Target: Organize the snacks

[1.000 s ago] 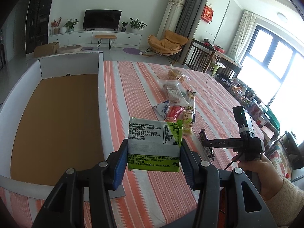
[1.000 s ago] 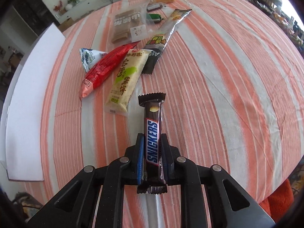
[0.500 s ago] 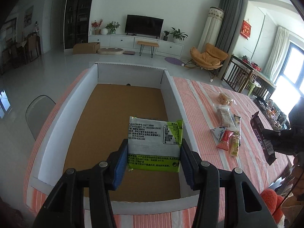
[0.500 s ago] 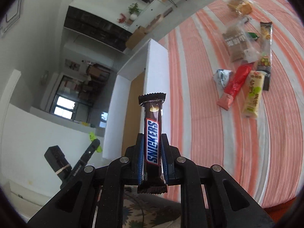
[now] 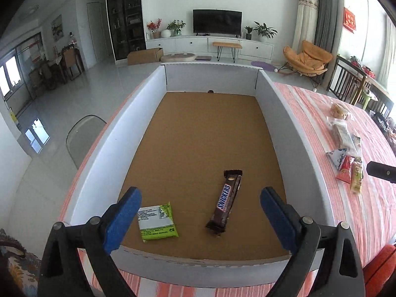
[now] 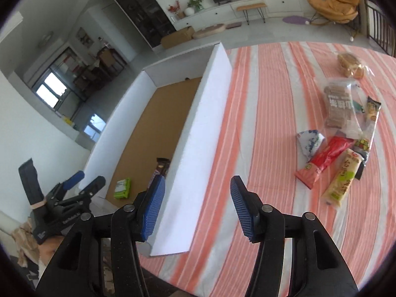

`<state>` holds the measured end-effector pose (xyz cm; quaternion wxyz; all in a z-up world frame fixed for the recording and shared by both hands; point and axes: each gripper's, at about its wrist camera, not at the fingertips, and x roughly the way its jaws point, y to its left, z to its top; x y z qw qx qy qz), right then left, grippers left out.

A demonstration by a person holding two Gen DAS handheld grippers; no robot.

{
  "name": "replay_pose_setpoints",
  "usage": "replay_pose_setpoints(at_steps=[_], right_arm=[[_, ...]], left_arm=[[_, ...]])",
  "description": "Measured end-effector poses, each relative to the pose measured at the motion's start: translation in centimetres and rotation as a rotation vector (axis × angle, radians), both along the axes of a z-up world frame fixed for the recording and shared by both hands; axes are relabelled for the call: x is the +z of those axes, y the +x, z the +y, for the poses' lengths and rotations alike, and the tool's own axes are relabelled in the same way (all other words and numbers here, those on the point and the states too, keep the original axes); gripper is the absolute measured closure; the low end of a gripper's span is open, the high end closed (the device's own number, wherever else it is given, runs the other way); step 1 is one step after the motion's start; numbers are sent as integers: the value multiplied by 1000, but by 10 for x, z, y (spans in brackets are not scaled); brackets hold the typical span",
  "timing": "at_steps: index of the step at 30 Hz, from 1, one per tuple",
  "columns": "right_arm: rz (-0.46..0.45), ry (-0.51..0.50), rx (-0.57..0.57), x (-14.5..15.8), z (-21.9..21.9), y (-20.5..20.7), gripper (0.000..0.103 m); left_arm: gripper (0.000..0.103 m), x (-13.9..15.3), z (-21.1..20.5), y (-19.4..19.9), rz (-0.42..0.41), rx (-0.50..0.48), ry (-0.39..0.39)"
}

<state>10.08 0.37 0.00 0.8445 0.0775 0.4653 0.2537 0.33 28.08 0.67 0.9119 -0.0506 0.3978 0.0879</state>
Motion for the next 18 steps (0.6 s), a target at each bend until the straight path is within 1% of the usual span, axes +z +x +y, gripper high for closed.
replay_pose_setpoints(at_steps=[1, 3, 5, 7, 9, 11, 12, 15, 18], right_arm=[[-27, -54, -54, -8, -19, -4, 38], [-62, -167, -178, -28, -61, -13, 36], [-61, -271, -313, -52, -103, -15, 36], [-36, -325, -439, -71, -145, -17, 36], [-6, -339, -548, -82, -180, -21, 36], [3, -329, -620, -85, -204, -24, 36], [-4, -327, -645, -86, -212, -23, 36], [-32, -325, -688, -94, -221, -23, 36], [-24, -310, -700, -104, -221, -17, 36]], left_arm=[[7, 1, -8, 2, -9, -17, -16], [7, 7, -31, 5, -30, -65, -59], [7, 15, -59, 9, -48, -129, -106], [6, 24, -91, 13, -64, -214, -154], [1, 29, -127, 15, -73, -305, -193], [0, 28, -165, 16, -63, -398, -217], [0, 24, -187, 18, -43, -442, -217], [0, 0, -242, 26, 9, -523, -177], [1, -38, -278, 39, 75, -529, -107]])
